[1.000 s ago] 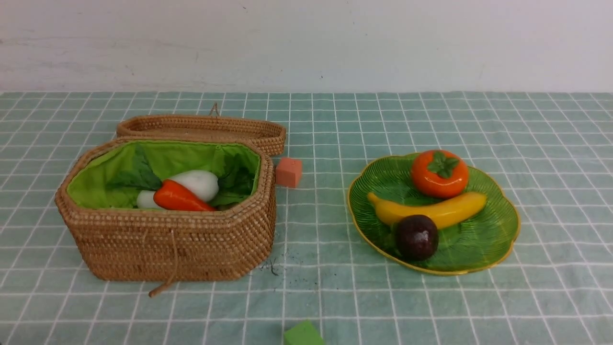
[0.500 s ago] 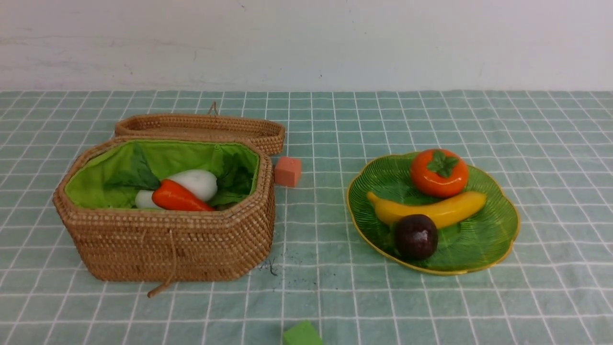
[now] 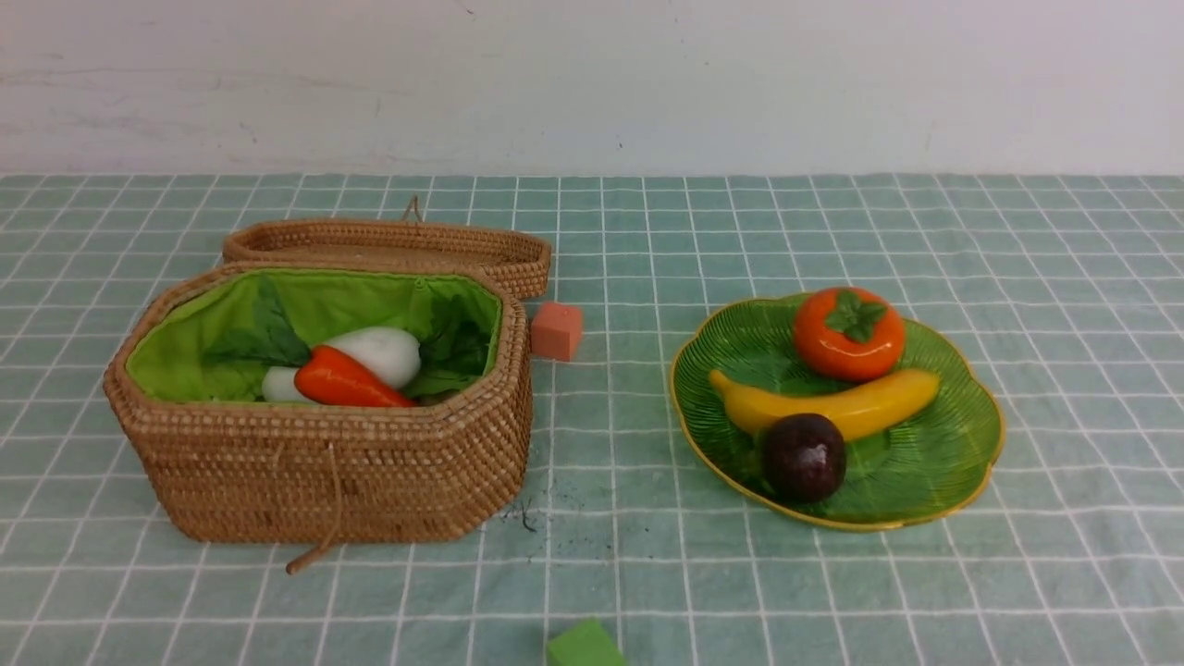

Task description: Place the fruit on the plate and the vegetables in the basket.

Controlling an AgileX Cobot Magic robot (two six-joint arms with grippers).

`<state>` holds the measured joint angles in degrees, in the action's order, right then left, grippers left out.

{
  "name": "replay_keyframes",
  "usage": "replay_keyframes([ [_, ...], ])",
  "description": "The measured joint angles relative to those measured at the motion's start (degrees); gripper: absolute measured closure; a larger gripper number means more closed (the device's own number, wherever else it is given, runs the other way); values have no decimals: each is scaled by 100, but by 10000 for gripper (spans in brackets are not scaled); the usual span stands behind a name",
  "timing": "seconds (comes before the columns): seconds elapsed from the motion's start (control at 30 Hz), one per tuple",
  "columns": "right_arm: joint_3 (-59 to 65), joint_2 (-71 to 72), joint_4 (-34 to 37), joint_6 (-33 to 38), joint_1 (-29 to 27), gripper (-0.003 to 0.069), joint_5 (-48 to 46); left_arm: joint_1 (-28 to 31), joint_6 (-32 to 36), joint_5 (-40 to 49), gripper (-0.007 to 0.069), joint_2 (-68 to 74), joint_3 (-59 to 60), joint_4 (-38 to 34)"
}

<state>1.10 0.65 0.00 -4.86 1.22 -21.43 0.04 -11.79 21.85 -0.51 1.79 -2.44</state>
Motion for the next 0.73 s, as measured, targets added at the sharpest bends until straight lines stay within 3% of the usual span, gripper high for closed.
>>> replay_keyframes([
  [0.73,0,0,0,0,0,596,-5,0,0,0,624,0,0,-7],
])
